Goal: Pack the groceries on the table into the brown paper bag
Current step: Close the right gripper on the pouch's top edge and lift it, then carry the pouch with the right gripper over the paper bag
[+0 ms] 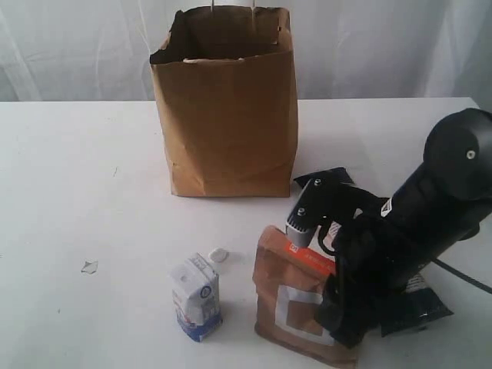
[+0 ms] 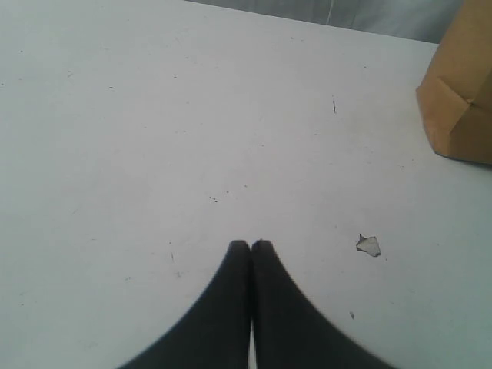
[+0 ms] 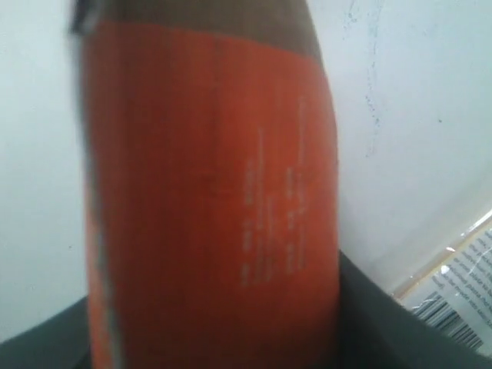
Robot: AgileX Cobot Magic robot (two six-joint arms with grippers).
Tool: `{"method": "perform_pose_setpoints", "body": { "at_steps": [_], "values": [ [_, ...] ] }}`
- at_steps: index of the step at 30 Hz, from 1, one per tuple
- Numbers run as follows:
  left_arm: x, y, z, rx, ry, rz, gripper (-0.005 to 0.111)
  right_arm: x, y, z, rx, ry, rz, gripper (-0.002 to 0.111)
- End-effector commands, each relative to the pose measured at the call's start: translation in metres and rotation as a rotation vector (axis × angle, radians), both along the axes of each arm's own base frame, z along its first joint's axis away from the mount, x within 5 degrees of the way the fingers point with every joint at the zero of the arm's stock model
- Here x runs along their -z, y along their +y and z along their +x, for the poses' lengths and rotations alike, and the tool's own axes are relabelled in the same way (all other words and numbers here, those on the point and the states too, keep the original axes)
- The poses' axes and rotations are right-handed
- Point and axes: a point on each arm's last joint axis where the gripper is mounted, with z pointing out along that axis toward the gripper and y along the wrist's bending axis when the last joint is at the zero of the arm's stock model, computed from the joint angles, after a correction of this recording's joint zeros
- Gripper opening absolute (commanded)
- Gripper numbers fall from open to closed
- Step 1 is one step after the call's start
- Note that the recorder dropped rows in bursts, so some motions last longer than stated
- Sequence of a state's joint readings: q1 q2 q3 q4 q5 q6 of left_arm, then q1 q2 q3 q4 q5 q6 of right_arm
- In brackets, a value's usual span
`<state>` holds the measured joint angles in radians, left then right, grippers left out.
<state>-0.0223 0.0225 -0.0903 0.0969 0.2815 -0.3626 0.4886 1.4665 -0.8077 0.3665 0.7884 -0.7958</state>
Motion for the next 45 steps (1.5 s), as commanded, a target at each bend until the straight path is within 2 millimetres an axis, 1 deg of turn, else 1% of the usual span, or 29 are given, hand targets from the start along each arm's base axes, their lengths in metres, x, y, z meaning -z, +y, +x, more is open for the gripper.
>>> {"method": "perform_pose_setpoints", "body": {
  "at_steps": [1,5,7,10,13,16,18,21,24,26,28,32,35,38,41,45],
  "values": [
    [0.003,0.0,0.0,-0.004,0.004,-0.006,0.0,-0.022,0.0,0.0,-0.029,-0.023,0.008,0.02],
    [0.003,0.0,0.0,-0.004,0.004,-0.006,0.0,-0.045,0.002,0.004,0.032,-0.087,0.059,0.017],
    [0.003,0.0,0.0,-0.004,0.004,-0.006,0.0,-0.049,0.002,0.005,0.043,-0.116,0.074,0.017],
    [0.003,0.0,0.0,-0.004,0.004,-0.006,0.0,-0.049,0.002,0.005,0.059,-0.116,0.078,0.017],
    [0.003,0.0,0.0,-0.004,0.004,-0.006,0.0,-0.056,0.004,0.003,0.105,-0.056,0.1,0.017],
    [0.003,0.0,0.0,-0.004,0.004,-0.006,0.0,-0.071,0.009,0.0,0.138,0.023,0.142,0.017],
    [0.003,0.0,0.0,-0.004,0.004,-0.006,0.0,-0.083,0.011,-0.003,0.125,0.052,0.169,0.017],
    [0.003,0.0,0.0,-0.004,0.004,-0.006,0.0,-0.104,0.012,-0.007,0.095,0.054,0.193,0.017],
    [0.003,0.0,0.0,-0.004,0.004,-0.006,0.0,-0.128,0.011,-0.012,0.068,0.021,0.224,0.017],
    [0.003,0.0,0.0,-0.004,0.004,-0.006,0.0,-0.145,0.012,-0.016,0.058,0.002,0.278,0.017],
    [0.003,0.0,0.0,-0.004,0.004,-0.006,0.0,-0.164,0.015,-0.02,0.045,-0.019,0.362,0.017],
    [0.003,0.0,0.0,-0.004,0.004,-0.006,0.0,-0.208,0.028,-0.022,0.076,-0.065,0.646,0.017],
    [0.003,0.0,0.0,-0.004,0.004,-0.006,0.0,-0.23,0.035,-0.014,0.151,-0.097,0.847,0.017],
    [0.003,0.0,0.0,-0.004,0.004,-0.006,0.0,-0.242,0.041,-0.002,0.215,-0.105,0.968,0.017],
    [0.003,0.0,0.0,-0.004,0.004,-0.006,0.0,-0.248,0.045,0.01,0.261,-0.138,1.019,0.017],
    [0.003,0.0,0.0,-0.004,0.004,-0.006,0.0,-0.256,0.048,0.028,0.303,-0.242,1.059,0.017]
  ]
}}
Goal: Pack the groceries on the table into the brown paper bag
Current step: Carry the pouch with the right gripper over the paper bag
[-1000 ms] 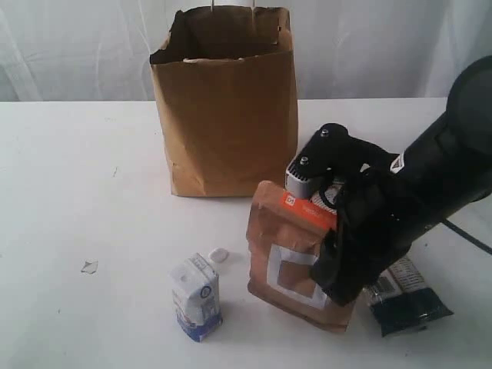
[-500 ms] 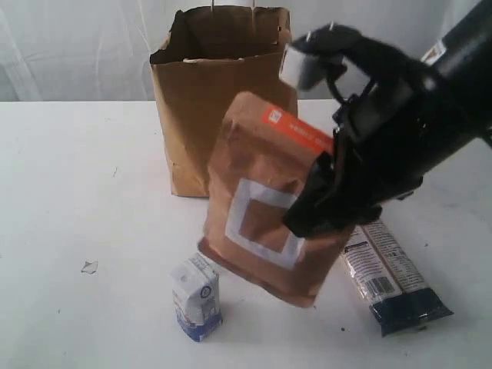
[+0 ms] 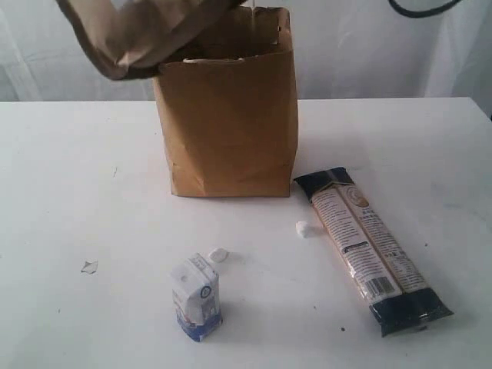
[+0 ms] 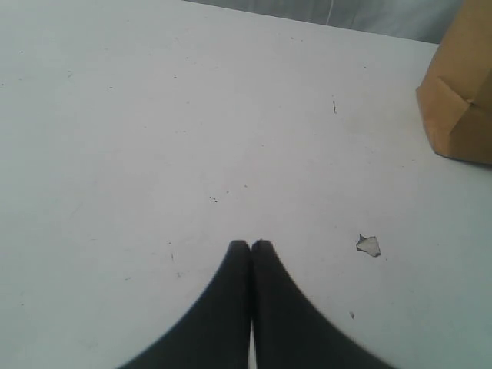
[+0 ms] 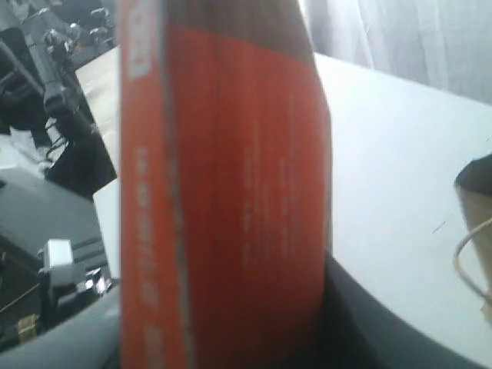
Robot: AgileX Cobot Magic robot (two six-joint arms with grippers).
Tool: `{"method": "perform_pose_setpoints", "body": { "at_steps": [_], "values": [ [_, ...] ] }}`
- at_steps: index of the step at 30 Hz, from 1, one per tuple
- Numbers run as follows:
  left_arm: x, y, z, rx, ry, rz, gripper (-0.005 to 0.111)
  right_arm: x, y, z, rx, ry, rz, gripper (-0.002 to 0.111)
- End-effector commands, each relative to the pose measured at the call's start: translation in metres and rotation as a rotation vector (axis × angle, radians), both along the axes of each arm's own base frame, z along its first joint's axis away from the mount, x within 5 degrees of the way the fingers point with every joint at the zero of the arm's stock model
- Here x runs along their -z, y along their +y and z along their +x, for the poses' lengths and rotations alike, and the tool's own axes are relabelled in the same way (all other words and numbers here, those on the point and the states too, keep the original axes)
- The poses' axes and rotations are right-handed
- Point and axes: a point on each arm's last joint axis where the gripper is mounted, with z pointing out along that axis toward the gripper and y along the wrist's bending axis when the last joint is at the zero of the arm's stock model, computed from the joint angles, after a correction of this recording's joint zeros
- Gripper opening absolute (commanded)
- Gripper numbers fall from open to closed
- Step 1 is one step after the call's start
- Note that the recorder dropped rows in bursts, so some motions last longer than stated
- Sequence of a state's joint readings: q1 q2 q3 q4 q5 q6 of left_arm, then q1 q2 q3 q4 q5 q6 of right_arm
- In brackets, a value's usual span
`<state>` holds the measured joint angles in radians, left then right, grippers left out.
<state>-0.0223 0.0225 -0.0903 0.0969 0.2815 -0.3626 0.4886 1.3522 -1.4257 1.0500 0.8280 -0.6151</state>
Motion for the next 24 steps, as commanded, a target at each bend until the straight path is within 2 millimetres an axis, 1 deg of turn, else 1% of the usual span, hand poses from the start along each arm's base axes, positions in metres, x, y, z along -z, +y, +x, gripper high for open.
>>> {"method": "perform_pose_setpoints", "body": {
  "at_steps": [1,7,11,16,24],
  "values": [
    [0.003,0.0,0.0,-0.004,0.004,-0.006,0.0,-0.019,0.001,0.02,0.126,-0.101,0.102,0.017],
    [0.003,0.0,0.0,-0.004,0.004,-0.006,0.0,-0.024,-0.006,0.049,0.361,-0.293,0.116,0.017],
    [0.003,0.0,0.0,-0.004,0.004,-0.006,0.0,-0.018,-0.009,0.07,0.502,-0.315,0.127,0.017],
    [0.003,0.0,0.0,-0.004,0.004,-0.006,0.0,0.003,-0.005,0.093,0.565,-0.375,0.036,0.017],
    [0.003,0.0,0.0,-0.004,0.004,-0.006,0.0,0.051,0.012,0.126,0.529,-0.391,-0.137,0.017]
  ]
}}
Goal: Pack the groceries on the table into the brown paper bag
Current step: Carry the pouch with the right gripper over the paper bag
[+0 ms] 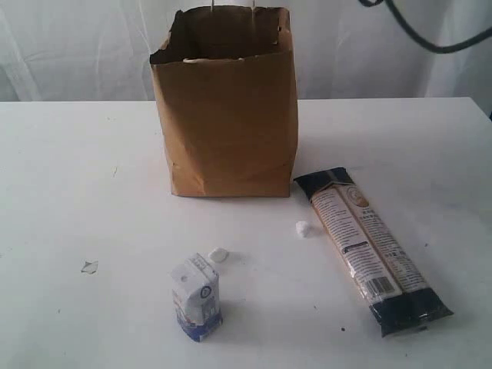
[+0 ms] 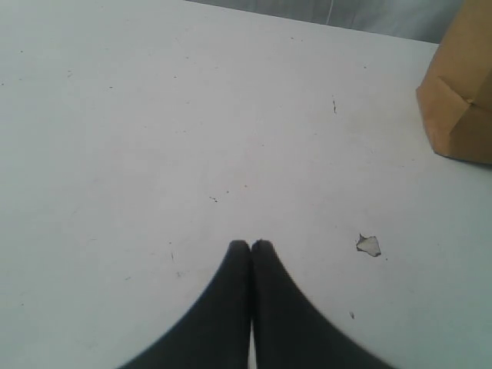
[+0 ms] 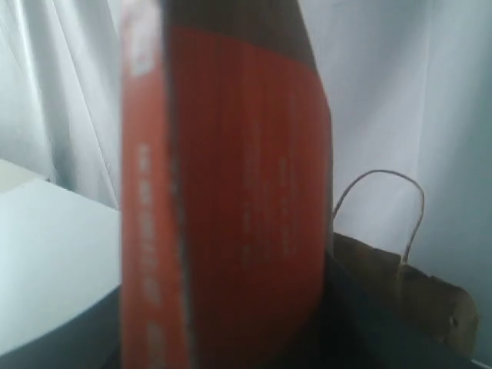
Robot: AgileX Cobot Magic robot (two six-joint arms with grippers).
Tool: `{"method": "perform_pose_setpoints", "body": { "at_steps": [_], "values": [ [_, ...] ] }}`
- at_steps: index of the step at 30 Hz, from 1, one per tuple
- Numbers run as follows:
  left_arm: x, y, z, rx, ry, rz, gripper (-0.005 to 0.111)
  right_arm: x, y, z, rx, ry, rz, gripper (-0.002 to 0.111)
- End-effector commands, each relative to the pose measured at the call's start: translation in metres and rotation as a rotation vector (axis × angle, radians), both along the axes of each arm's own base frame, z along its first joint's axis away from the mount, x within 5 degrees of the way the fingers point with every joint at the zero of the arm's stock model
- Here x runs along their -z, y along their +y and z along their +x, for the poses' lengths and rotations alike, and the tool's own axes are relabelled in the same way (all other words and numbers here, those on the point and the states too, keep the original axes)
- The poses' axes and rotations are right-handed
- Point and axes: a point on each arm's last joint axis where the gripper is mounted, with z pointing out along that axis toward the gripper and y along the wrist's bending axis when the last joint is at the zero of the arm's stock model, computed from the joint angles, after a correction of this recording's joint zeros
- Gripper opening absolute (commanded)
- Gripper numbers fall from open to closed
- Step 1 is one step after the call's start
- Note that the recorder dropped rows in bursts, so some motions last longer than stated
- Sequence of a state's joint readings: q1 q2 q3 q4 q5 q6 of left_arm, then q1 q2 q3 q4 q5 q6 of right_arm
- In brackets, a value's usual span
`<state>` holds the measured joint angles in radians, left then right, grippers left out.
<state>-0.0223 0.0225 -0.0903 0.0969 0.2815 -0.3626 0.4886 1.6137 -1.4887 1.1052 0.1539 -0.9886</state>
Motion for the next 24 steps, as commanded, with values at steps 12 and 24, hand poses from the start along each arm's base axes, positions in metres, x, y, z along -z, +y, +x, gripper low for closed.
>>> {"method": "perform_pose_setpoints", "body": {
  "at_steps": [12,24],
  "values": [
    [0.003,0.0,0.0,-0.004,0.004,-0.006,0.0,0.056,0.009,0.043,0.13,0.037,-0.092,0.017],
    [0.003,0.0,0.0,-0.004,0.004,-0.006,0.0,0.089,0.022,0.05,0.031,0.139,-0.135,0.028]
  ]
}}
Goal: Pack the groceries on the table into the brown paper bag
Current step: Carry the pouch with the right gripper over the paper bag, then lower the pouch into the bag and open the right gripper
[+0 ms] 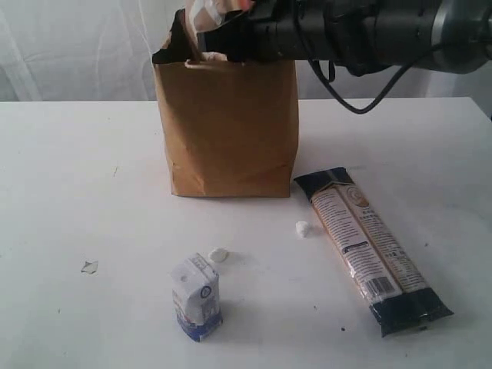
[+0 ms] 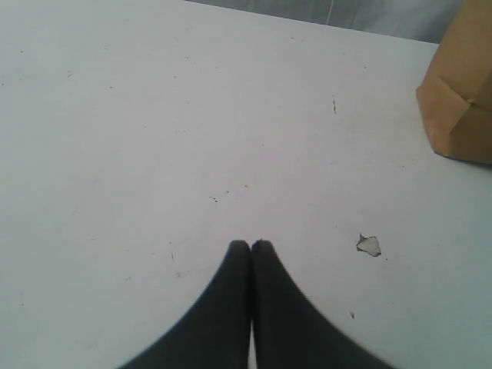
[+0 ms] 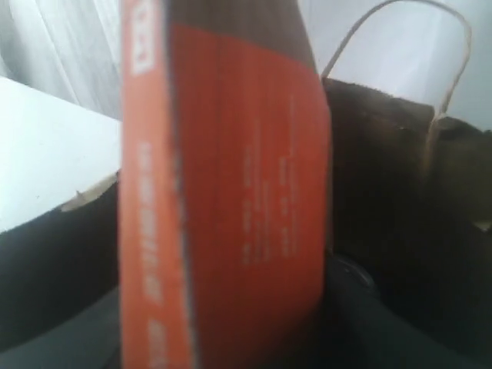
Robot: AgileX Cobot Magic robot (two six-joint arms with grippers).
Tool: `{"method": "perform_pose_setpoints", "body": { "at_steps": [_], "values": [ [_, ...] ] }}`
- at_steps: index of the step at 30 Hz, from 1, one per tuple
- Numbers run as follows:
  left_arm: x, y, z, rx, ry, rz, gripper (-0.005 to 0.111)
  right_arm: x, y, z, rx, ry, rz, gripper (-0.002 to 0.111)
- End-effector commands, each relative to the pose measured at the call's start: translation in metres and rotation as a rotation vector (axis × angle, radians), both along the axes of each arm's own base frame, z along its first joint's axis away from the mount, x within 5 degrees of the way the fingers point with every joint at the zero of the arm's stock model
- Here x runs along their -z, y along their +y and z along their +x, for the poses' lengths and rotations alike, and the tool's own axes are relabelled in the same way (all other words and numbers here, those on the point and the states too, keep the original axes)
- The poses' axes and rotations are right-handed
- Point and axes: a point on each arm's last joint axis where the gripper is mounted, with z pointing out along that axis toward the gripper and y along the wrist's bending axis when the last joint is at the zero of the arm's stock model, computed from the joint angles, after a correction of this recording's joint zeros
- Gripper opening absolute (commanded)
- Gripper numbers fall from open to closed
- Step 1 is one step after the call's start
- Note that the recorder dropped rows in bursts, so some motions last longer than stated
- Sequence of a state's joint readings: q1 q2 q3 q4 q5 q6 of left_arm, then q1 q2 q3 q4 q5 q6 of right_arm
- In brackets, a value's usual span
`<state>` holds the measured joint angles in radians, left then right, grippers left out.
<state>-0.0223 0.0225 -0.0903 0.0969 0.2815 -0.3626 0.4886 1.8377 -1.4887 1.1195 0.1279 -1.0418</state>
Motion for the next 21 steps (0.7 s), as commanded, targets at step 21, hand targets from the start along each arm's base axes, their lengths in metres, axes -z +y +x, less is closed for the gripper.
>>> {"method": "perform_pose_setpoints", "body": {
  "at_steps": [21],
  "values": [
    [0.0026,0.0,0.0,-0.004,0.004,-0.006,0.0,-0.0051,-0.0037,0.004,0.05,-0.043,-0.004,0.063]
  ]
}}
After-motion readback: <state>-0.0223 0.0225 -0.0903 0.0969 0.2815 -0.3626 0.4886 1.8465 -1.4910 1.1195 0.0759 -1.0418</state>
